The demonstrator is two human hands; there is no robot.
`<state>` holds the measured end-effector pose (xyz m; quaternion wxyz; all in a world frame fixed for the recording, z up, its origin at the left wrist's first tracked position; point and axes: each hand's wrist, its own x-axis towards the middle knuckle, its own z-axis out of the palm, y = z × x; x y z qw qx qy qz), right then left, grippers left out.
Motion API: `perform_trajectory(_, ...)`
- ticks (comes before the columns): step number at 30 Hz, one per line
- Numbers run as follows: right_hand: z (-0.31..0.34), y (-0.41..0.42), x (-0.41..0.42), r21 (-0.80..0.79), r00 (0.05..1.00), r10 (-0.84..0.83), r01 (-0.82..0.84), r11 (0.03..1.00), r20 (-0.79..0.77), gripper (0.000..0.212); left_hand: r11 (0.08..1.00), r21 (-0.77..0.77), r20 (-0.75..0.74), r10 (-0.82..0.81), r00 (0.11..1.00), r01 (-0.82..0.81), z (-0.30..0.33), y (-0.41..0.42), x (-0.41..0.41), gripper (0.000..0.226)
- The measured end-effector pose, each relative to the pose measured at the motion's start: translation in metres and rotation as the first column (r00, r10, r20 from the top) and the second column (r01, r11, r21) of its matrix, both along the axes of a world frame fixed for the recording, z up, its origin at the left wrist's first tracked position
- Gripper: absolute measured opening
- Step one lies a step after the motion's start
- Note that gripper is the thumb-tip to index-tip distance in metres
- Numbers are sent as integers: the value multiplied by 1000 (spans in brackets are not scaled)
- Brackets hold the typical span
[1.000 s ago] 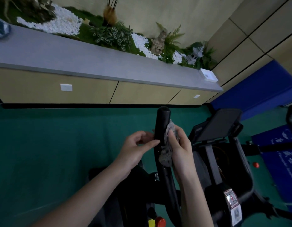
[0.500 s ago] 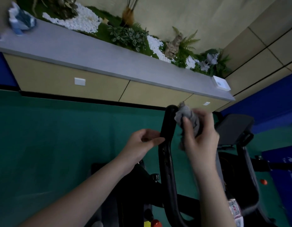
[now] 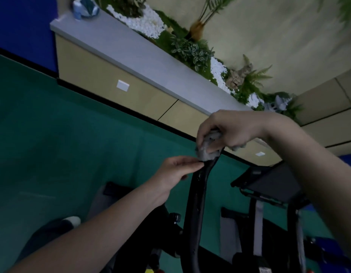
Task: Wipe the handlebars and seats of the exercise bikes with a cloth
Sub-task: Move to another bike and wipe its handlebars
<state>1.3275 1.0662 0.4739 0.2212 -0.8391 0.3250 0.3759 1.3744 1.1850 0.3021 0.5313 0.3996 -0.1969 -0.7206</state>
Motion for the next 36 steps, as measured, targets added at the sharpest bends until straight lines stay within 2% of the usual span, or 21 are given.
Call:
perform_trajectory(2,-9,4,7,33,986,86,-82,996,-146,13,1000,-2,-10,-2,1000,2,-2,1,-2,10)
perform_trajectory(3,-10,4,8,30,979,116,-113,993,-167,13,1000,-8,-13,-1,1000,1,-3,2,-2,10)
perform_trajectory(8,7,-8,3,-125,997,39,-31,992,60,9,1000,-18,-11,19,1000,-19,-2,3,-4,18)
perform_trajectory(12,-2,-4,-3,-125,999,42,-41,991,8,11,1000,-26,12,14,1000,-14,0,3,-3,20)
perform_trajectory(14,1,-2,-7,-162,997,14,-1,987,78,11,999,-40,26,3,1000,-2,1,3,-1,18)
perform_trajectory(16,3,1,-17,-297,979,-16,77,952,203,10,998,-65,63,-22,998,26,2,3,2,18)
perform_trajectory(18,-6,14,-33,-463,922,-9,202,863,387,13,995,-83,98,-42,994,51,3,2,6,21)
perform_trajectory(20,-25,38,-44,-540,791,-6,423,727,612,16,993,-104,132,-44,990,58,5,0,10,18)
perform_trajectory(22,-46,64,-49,-496,595,-8,677,543,803,19,988,-136,187,-43,981,69,9,-5,13,13)
perform_trajectory(25,-78,98,-46,-363,376,2,891,273,926,25,977,-186,265,-50,963,102,16,-13,16,6)
perform_trajectory(28,-100,125,-39,-197,209,-76,969,147,975,29,964,-208,339,-89,937,167,16,-20,20,8)
perform_trajectory(30,-108,134,-38,-171,182,-105,980,106,978,23,955,-208,354,-127,927,210,16,-23,23,9)
perform_trajectory(34,-118,165,-43,-318,335,-212,942,108,918,8,953,-183,345,-169,923,242,15,-26,28,19)
perform_trajectory(36,-117,175,-42,-328,337,-242,942,76,910,5,948,-169,344,-199,918,269,15,-28,29,23)
